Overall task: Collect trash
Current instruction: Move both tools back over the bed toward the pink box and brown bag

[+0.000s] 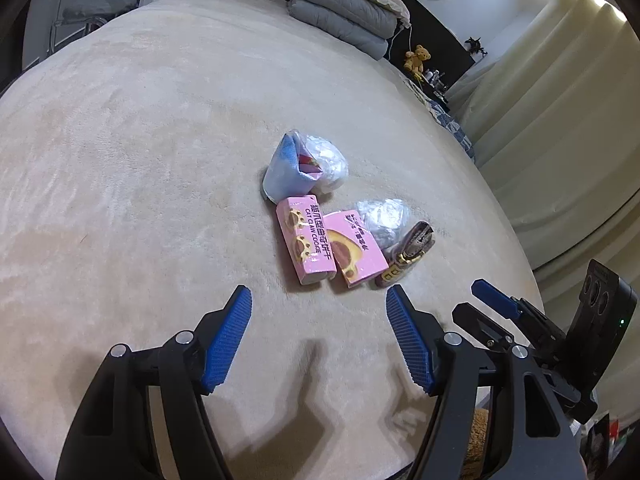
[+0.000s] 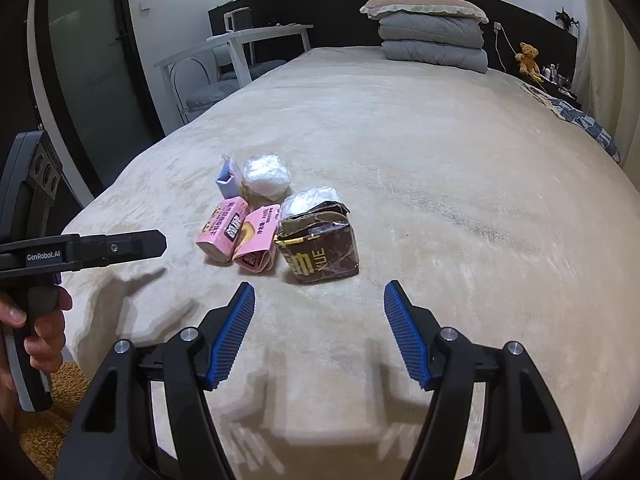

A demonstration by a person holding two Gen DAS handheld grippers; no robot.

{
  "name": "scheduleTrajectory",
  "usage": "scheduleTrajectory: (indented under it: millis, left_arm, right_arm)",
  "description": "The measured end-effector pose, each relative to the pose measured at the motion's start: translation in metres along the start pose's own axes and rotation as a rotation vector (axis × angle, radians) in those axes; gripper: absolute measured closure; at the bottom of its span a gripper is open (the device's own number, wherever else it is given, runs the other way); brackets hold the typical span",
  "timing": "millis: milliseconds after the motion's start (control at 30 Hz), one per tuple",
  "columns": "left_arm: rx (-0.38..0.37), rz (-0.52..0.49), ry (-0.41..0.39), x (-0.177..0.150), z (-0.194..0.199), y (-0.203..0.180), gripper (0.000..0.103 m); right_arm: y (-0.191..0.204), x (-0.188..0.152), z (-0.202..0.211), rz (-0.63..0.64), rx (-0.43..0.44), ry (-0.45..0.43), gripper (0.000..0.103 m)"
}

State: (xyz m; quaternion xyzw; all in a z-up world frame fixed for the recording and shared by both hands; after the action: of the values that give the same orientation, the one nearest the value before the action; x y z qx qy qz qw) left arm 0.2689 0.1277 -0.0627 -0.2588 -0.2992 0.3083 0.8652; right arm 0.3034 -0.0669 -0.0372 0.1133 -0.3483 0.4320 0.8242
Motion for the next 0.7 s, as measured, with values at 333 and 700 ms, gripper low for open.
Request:
scheduleTrajectory:
  millis: [333, 700]
  left_arm:
    - [0.001, 0.042, 0.049, 0.019, -0.033, 0.006, 0.036]
    - [0.023, 0.035, 0.040, 0.030, -0.049, 0.001, 0.045]
  right_arm:
    - [-0.010, 0.010, -0.044, 0.033, 0.007, 0.038, 0.036]
    - [-0.006, 0.016, -0.064, 0.057, 0.056, 0.039, 0.036]
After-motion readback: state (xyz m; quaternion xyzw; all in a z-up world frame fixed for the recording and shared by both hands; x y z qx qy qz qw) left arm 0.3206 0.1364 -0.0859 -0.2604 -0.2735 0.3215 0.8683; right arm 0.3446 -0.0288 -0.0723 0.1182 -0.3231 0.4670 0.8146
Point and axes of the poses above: each gripper's, at about its wrist camera, not at the fingertips, and z roughly against the way its jaws point, y to its left, x to its top, the point moved 4 cm from there along -z, roughly the way its jaws point, and after that the axes turned 15 degrees about z, right-handed, at the moved point
